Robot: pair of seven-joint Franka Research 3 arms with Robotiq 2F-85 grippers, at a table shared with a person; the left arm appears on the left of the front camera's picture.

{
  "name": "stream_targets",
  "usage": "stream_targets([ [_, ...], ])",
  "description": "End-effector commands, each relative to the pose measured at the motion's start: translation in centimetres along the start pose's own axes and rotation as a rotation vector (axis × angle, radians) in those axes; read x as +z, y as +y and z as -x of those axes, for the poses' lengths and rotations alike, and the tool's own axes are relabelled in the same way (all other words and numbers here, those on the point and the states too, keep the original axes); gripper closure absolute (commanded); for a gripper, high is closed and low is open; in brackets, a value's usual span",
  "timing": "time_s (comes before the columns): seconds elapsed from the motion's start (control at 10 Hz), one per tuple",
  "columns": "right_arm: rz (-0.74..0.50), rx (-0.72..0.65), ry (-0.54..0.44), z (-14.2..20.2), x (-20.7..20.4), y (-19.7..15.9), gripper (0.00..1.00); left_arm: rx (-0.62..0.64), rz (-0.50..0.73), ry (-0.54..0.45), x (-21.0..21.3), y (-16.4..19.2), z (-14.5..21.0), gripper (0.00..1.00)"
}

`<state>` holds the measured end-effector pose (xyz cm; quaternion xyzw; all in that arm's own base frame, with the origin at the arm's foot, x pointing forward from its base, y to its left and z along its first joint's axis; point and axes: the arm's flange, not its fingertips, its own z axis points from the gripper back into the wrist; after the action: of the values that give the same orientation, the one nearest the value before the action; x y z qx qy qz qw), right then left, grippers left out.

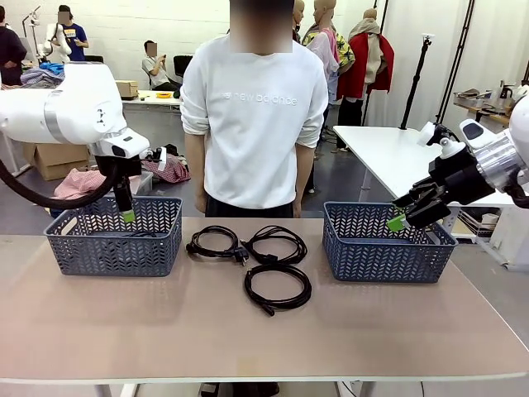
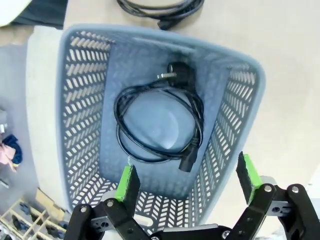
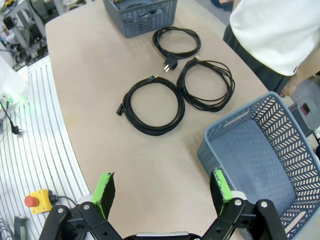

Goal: Organize the cables according to human instructions.
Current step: Pick up a bundle of cables and place it in the basket indicated by the human.

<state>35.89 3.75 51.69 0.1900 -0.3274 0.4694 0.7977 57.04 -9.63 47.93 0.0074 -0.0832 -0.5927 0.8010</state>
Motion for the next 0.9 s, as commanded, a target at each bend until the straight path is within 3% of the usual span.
stream_targets([
  [0.0,-0.014,0.018,-0.029,-0.1,0.0,-0.3,0.00,0.030,-0.032,-0.125,2.2,-3.8,-0.5,0.00],
  [0.6,-0.014,0.018,-0.029,-0.1,0.0,-0.3,0.00,-0.124,0.027,-0.468,3.6,-14.8,-0.3,0.00],
  [0.8,-0.014,0.018,-0.029,-0.1,0.0,-0.3,0.00,-0.173,0.008,-0.543,3.1,-16.7,0.1,0.00],
])
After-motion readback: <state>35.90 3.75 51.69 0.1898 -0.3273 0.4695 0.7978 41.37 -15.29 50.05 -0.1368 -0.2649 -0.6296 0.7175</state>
